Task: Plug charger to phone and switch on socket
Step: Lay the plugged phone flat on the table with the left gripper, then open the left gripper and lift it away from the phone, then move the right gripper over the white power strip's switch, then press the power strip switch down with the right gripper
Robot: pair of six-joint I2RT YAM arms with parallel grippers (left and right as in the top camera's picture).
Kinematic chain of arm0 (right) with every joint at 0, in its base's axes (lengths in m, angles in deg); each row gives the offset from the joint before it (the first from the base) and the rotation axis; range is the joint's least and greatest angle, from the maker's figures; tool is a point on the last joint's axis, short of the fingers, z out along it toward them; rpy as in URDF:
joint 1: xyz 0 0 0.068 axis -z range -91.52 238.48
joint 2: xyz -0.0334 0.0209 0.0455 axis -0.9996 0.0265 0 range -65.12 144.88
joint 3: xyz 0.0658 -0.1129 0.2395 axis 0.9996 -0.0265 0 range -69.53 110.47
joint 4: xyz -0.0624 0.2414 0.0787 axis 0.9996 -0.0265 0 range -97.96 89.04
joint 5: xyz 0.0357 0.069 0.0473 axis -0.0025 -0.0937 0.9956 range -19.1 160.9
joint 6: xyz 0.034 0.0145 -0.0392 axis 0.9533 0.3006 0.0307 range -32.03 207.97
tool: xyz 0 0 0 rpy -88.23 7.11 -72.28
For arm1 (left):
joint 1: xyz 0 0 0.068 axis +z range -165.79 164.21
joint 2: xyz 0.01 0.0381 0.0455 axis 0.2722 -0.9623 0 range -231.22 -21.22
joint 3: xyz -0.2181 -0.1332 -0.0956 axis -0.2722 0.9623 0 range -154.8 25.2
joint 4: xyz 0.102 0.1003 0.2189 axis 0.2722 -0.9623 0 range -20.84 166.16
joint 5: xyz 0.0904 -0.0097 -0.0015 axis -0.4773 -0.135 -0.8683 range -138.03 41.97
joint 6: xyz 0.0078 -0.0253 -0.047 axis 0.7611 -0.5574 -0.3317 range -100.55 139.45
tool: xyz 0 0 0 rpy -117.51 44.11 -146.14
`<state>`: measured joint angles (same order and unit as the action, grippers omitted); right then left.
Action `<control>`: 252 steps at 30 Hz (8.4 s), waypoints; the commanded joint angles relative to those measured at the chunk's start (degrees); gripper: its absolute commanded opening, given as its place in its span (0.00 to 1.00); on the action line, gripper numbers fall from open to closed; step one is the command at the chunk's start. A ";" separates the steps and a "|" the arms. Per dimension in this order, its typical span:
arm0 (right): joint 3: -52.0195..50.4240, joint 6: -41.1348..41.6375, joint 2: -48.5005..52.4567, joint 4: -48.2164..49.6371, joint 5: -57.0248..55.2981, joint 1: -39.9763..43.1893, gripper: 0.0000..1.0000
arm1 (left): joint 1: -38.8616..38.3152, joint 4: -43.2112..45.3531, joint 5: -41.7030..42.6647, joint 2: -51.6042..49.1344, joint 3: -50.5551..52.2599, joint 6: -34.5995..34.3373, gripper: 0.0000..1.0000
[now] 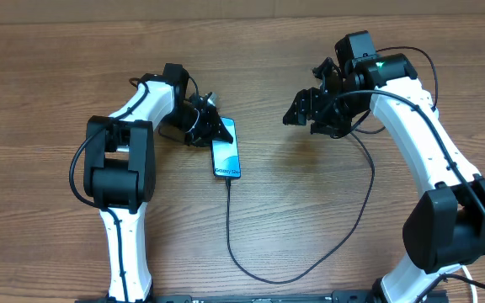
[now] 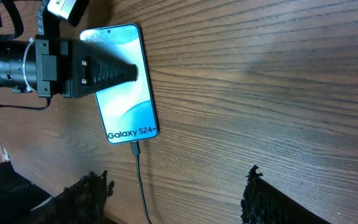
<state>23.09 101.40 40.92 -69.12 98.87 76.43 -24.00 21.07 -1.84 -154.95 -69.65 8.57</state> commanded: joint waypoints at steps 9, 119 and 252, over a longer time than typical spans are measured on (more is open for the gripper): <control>1.07 -0.46 0.39 0.11 -0.55 -0.26 0.73 | -0.04 -0.44 -3.41 -0.07 0.98 -0.94 0.42; 2.38 -10.21 -15.02 -15.47 -0.92 35.54 0.68 | 11.19 -21.16 -26.91 30.34 -23.10 -1.81 1.00; -6.73 3.54 23.21 21.90 10.71 50.03 0.04 | 11.19 -21.16 -26.91 30.32 -23.06 -1.81 1.00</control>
<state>18.13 104.85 61.69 -49.26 115.04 127.44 -13.03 -0.13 -28.37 -125.14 -92.36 7.35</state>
